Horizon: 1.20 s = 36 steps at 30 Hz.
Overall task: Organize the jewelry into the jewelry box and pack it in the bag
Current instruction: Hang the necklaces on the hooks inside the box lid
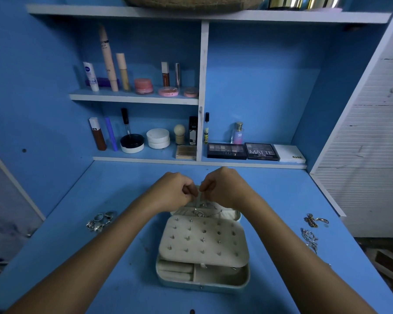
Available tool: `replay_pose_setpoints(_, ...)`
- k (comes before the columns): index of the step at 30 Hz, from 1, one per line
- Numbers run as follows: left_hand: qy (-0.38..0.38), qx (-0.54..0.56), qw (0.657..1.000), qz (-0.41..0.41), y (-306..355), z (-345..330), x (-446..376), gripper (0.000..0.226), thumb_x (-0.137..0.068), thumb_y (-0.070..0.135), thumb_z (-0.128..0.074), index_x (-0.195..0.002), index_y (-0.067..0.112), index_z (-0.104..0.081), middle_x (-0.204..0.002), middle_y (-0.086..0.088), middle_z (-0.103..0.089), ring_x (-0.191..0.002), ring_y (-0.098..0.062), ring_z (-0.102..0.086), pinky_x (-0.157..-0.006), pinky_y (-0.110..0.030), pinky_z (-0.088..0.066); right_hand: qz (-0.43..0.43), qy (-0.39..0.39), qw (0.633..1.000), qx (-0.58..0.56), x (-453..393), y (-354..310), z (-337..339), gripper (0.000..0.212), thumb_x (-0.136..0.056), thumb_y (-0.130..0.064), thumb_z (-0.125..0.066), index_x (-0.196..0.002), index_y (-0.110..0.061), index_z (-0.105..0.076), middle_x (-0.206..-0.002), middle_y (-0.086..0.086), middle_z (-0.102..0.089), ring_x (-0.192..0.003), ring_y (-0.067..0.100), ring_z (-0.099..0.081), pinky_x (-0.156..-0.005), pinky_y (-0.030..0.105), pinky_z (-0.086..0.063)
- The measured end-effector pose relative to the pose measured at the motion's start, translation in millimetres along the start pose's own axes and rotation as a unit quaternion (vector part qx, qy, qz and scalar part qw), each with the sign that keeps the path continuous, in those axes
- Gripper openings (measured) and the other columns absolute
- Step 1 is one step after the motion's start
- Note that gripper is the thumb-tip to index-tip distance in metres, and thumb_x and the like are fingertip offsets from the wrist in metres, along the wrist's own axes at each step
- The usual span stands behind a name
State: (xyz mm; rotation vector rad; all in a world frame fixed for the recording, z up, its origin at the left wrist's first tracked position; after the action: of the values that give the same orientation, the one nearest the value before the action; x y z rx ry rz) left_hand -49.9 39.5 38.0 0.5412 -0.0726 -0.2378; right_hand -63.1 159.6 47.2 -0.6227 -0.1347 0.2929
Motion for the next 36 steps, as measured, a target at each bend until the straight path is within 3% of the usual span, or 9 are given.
replay_pose_setpoints(4,-0.039,-0.004,0.999,-0.007,2,-5,2,0.012,-0.086,0.019,-0.072,-0.089,0.028,-0.078,-0.077,0.019,-0.067,-0.071,0.007,-0.061,-0.059,-0.002,-0.039,-0.006,-0.027,0.999,0.019,3,8,-8,0.019,-0.085,-0.010,-0.071,-0.095,-0.024,-0.077,-0.084,-0.009,-0.067,-0.077,0.006,-0.061,-0.066,0.013,-0.047)
replay_pose_setpoints(8,-0.104,-0.005,0.994,-0.040,14,-17,6,0.011,-0.083,0.031,-0.078,-0.094,0.033,-0.079,-0.078,0.019,-0.068,-0.069,0.010,-0.058,-0.059,-0.004,-0.037,-0.012,-0.002,1.000,0.003,5,18,3,0.018,-0.086,-0.009,-0.071,-0.093,-0.025,-0.076,-0.087,-0.007,-0.073,-0.080,0.009,-0.069,-0.069,0.013,-0.052)
replay_pose_setpoints(11,-0.117,-0.019,0.992,-0.049,18,-21,5,0.015,-0.085,0.032,-0.076,-0.099,0.035,-0.078,-0.089,0.017,-0.070,-0.075,0.007,-0.059,-0.061,-0.005,-0.037,-0.025,0.002,1.000,-0.015,8,28,10,0.017,-0.088,-0.008,-0.070,-0.089,-0.024,-0.074,-0.082,-0.007,-0.073,-0.072,0.010,-0.071,-0.060,0.011,-0.052)
replay_pose_setpoints(15,-0.148,-0.046,0.986,-0.052,22,-27,6,0.017,-0.088,0.032,-0.073,-0.104,0.035,-0.077,-0.083,0.022,-0.065,-0.069,0.012,-0.055,-0.057,-0.004,-0.036,-0.026,-0.003,0.999,0.020,14,34,15,0.016,-0.088,-0.011,-0.069,-0.089,-0.025,-0.076,-0.082,-0.012,-0.069,-0.078,0.009,-0.068,-0.074,0.023,-0.057)
replay_pose_setpoints(18,-0.159,-0.059,0.984,-0.049,23,-29,5,0.015,-0.088,0.032,-0.072,-0.102,0.034,-0.077,-0.079,0.022,-0.064,-0.066,0.012,-0.054,-0.055,-0.004,-0.035,-0.036,-0.043,0.997,0.044,20,37,11,0.018,-0.088,-0.012,-0.069,-0.083,-0.029,-0.074,-0.079,-0.016,-0.066,-0.079,0.008,-0.067,-0.065,0.017,-0.052)
replay_pose_setpoints(26,-0.135,-0.017,0.990,-0.048,26,-18,0,0.006,-0.089,0.028,-0.072,-0.094,0.029,-0.075,-0.076,0.019,-0.066,-0.065,0.013,-0.055,-0.056,-0.005,-0.037,-0.056,-0.075,0.993,0.076,24,41,2,0.015,-0.086,-0.015,-0.071,-0.084,-0.028,-0.078,-0.085,-0.012,-0.071,-0.079,0.011,-0.069,-0.060,0.018,-0.052)
replay_pose_setpoints(31,-0.088,0.022,0.995,-0.050,28,-6,-7,0.005,-0.089,0.026,-0.072,-0.090,0.030,-0.074,-0.087,0.015,-0.072,-0.077,0.006,-0.060,-0.070,-0.012,-0.045,-0.033,-0.093,0.991,0.086,25,34,-5,0.011,-0.087,-0.024,-0.072,-0.090,-0.033,-0.077,-0.083,-0.015,-0.068,-0.075,0.007,-0.066,-0.076,0.026,-0.058)
replay_pose_setpoints(36,-0.073,0.030,0.996,-0.039,25,-6,-12,0.004,-0.089,0.026,-0.072,-0.092,0.028,-0.075,-0.087,0.014,-0.071,-0.075,0.006,-0.059,-0.069,-0.011,-0.046,-0.010,-0.080,0.991,0.104,19,27,-11,0.010,-0.089,-0.027,-0.068,-0.093,-0.032,-0.076,-0.087,-0.013,-0.067,-0.083,0.011,-0.064,-0.080,0.030,-0.057)
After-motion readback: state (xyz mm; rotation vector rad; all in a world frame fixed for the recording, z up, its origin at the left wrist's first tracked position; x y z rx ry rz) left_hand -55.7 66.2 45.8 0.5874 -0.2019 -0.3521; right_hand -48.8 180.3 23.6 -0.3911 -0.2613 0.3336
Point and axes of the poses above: each hand's wrist, its own x-axis away from the middle knuckle, its own z-axis out of the back of the hand, y = z × x, the point moved 10 cm from there along -x, towards the middle knuckle
